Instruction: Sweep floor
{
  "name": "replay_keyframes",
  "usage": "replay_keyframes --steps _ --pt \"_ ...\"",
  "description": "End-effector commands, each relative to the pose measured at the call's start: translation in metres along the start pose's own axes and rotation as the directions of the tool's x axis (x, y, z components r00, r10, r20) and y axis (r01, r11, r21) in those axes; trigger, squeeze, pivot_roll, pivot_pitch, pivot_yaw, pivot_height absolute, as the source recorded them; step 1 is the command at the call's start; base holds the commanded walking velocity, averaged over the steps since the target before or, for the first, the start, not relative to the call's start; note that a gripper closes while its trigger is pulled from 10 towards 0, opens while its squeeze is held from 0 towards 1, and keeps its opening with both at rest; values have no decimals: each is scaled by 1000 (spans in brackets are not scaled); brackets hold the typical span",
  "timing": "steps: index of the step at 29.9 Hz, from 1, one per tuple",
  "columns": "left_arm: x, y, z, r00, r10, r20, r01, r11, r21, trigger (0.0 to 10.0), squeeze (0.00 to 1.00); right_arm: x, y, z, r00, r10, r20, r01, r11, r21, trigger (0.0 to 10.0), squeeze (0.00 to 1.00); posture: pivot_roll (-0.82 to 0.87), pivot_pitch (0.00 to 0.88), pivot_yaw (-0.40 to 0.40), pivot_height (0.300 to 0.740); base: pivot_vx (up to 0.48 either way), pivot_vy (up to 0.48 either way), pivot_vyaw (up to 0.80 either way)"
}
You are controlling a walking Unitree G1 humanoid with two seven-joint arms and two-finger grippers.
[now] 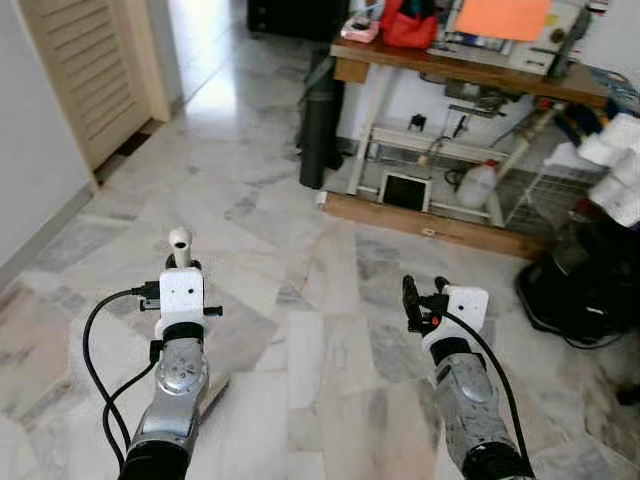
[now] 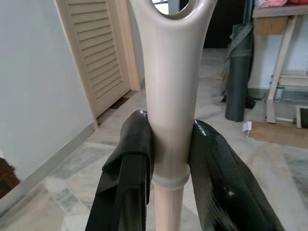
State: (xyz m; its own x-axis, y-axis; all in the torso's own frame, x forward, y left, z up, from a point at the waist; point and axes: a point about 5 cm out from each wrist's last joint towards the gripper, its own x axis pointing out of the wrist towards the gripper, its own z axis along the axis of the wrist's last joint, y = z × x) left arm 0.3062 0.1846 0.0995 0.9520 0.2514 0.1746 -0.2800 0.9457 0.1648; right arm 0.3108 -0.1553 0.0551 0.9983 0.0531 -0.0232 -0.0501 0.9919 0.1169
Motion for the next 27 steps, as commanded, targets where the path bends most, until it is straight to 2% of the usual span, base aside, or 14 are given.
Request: replay_keyframes --steps 1,13,18,27 --pt "1 0 8 999 7 34 -7 1000 -3 10000 0 2 -1 3 1000 -7 4 7 1000 3 10000 0 24 0 -98 740 0 480 -800" --pt "-1 -4 9 999 -17 40 17 1000 10 10000 0 -3 -2 -2 1000 -24 -9 24 1000 1 10000 0 22 0 -92 740 0 40 -800" --pt "-1 -1 9 999 -19 43 18 1000 22 10000 0 -3 -1 -3 1000 -27 -16 27 1000 1 10000 0 27 0 -84 740 0 0 -800" --pt "5 -2 15 997 -35 64 33 999 33 10000 0 -3 1 -6 999 -43 -22 44 999 11 10000 0 34 0 -57 740 0 0 -800"
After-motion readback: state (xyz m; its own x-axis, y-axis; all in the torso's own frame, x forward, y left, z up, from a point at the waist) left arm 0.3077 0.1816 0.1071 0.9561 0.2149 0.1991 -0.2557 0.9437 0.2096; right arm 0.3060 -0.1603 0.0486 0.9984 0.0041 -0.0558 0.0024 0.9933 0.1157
